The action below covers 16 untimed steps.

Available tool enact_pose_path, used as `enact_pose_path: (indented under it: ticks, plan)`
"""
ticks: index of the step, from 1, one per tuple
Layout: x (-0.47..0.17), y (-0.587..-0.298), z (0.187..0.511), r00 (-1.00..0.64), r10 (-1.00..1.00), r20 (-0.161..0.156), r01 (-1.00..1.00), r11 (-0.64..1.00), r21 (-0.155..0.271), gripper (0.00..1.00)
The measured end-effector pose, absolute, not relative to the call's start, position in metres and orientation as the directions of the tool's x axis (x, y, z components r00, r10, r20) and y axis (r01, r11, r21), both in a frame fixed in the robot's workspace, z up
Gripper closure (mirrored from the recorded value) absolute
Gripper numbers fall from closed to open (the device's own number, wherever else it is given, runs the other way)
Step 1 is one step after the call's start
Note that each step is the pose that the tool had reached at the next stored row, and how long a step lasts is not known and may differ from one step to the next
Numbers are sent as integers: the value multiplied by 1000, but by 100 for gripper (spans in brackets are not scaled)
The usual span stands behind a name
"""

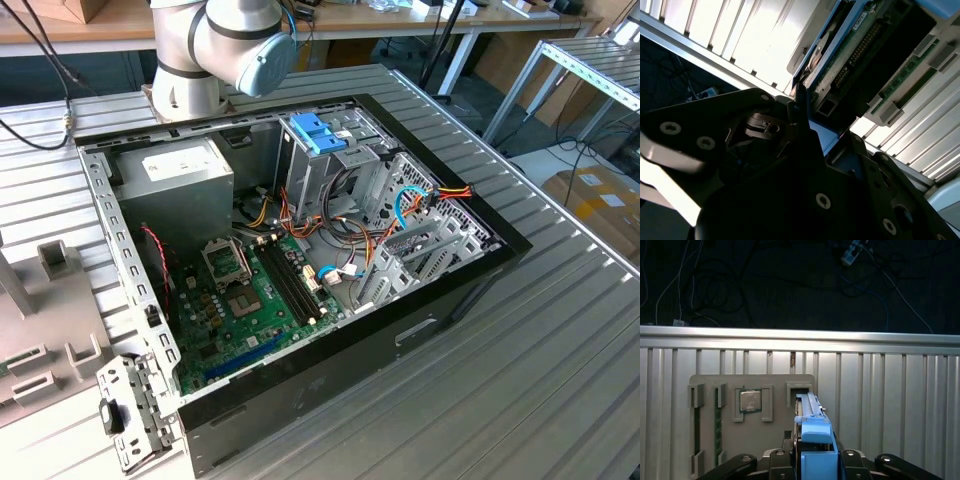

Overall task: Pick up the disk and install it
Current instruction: 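Pick up the disk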

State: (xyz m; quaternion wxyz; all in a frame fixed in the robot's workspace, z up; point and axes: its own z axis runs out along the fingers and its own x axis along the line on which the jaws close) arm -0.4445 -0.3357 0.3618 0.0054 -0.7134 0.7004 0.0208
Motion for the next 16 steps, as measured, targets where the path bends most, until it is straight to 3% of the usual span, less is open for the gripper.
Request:
enact_pose_path:
  ticks: [16]
  plan:
    - [-444, -336, 370, 18, -999, -38, -1000, -19, 21, 63]
